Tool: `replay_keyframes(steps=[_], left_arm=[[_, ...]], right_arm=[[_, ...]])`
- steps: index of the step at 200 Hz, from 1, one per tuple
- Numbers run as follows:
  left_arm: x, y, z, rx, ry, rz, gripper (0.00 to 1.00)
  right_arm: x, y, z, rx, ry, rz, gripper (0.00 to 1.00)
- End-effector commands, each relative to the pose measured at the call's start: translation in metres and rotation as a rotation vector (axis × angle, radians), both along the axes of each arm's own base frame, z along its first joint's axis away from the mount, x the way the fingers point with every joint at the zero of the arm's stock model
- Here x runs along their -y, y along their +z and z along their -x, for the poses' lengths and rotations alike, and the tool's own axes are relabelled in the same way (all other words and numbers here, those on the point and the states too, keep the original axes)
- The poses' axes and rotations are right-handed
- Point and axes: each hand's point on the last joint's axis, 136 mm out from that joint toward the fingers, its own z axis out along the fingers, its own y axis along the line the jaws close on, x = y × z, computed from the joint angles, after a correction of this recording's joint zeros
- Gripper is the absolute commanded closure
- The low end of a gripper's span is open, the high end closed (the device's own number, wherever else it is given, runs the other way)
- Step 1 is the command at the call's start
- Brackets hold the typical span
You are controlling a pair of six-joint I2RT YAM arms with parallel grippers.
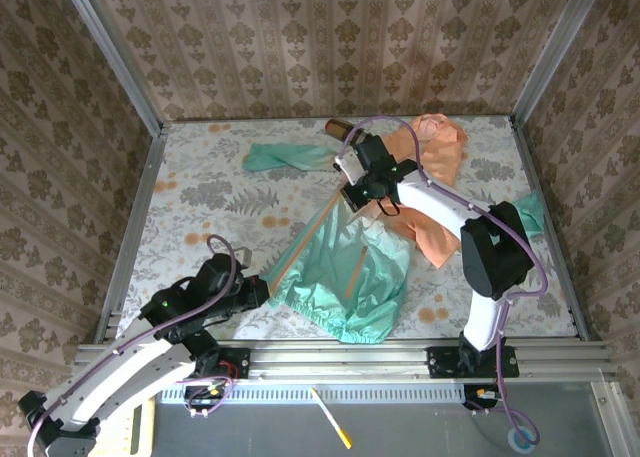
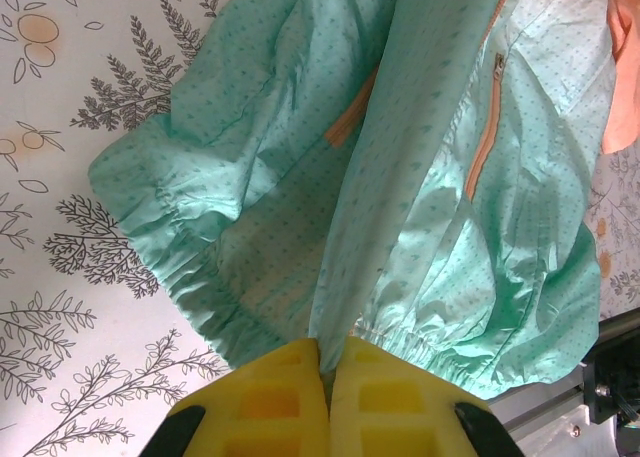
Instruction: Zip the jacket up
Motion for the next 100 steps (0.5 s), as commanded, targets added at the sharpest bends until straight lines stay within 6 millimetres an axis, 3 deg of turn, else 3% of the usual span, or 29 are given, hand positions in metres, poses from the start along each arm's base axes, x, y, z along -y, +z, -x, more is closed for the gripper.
replay_keyframes(steps=[1, 100], left_arm=[[-0.008, -0.001, 0.010, -0.035, -0.026, -0.030, 1.00], [-0.033, 0.000, 0.004, -0.063, 0.074, -0.087, 1.00]], right_arm=[[0.026, 0.002, -0.030, 0.036, -0.073, 0.041, 1.00], [0.071, 0.005, -0.066, 0.049, -0.195, 0.030, 1.00]])
